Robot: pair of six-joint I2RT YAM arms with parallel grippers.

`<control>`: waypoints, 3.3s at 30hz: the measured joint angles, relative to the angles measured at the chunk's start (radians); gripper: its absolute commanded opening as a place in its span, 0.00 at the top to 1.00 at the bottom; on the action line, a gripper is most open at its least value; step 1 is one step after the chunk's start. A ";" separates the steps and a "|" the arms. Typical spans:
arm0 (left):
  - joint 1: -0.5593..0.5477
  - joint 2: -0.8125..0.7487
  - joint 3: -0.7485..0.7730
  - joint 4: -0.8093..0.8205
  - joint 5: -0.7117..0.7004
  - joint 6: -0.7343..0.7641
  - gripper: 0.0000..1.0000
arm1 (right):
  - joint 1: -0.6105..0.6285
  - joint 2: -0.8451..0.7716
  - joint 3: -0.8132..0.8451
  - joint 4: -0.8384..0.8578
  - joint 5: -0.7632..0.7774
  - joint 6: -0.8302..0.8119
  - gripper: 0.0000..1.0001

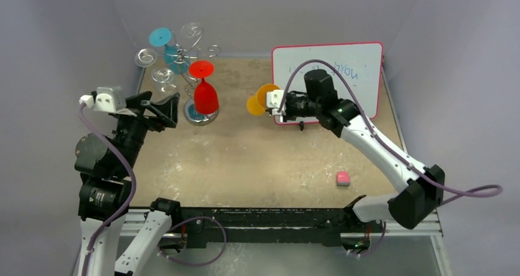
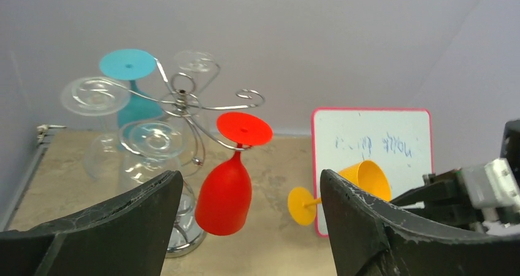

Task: Place the wine glass upside down on the wine glass rack

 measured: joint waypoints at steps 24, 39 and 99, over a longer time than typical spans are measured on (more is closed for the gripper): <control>0.000 -0.014 -0.183 0.140 0.699 0.408 0.21 | 0.000 -0.420 -0.258 0.435 -0.225 0.766 1.00; 0.000 -0.038 -0.200 -0.101 1.019 0.828 0.26 | 0.000 -0.276 0.023 0.271 -0.509 1.030 1.00; -0.007 -0.056 -0.199 -0.330 1.383 1.116 1.00 | 0.000 -0.126 -0.116 1.117 -0.589 1.767 0.52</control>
